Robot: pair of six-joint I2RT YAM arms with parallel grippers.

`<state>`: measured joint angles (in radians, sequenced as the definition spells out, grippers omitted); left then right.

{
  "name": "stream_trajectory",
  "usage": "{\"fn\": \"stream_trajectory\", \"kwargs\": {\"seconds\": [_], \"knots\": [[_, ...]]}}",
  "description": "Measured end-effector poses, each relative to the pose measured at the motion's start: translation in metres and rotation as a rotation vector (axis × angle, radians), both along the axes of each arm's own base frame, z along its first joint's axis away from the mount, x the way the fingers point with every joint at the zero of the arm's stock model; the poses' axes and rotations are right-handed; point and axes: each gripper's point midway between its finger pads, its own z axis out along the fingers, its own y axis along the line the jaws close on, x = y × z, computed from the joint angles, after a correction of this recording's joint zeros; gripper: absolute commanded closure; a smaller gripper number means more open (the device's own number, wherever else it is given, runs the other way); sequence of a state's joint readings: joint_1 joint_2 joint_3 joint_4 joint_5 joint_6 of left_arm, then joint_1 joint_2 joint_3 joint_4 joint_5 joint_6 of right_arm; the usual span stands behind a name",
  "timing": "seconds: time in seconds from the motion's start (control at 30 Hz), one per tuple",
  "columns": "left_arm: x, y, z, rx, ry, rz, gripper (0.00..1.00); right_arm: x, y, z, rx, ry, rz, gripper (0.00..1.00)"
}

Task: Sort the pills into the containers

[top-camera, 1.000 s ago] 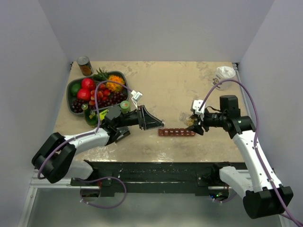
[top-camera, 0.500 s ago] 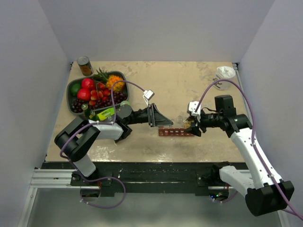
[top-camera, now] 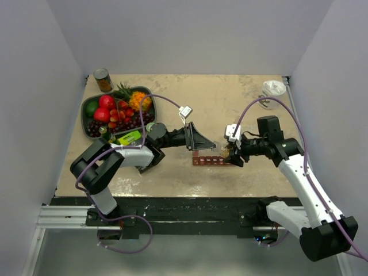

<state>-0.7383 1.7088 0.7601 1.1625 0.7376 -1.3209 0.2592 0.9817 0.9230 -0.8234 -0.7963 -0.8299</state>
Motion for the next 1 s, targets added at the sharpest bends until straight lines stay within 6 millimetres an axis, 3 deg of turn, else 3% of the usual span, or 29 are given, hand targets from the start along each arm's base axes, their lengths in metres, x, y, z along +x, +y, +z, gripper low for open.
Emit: {"fn": "stream_trajectory", "kwargs": {"seconds": [0.57, 0.83, 1.0], "knots": [[0.013, -0.015, -0.024, 0.227, -0.077, 0.063, 0.89, 0.010, -0.012, -0.024, -0.131, 0.057, -0.099, 1.00], [0.014, -0.018, -0.019, 0.265, -0.139, 0.066, 0.90, 0.010, -0.011, -0.020, -0.117, 0.098, -0.134, 1.00], [0.004, -0.016, -0.017, 0.248, -0.228, 0.000, 0.90, -0.004, -0.005, -0.018, -0.076, 0.184, -0.129, 1.00]]}}
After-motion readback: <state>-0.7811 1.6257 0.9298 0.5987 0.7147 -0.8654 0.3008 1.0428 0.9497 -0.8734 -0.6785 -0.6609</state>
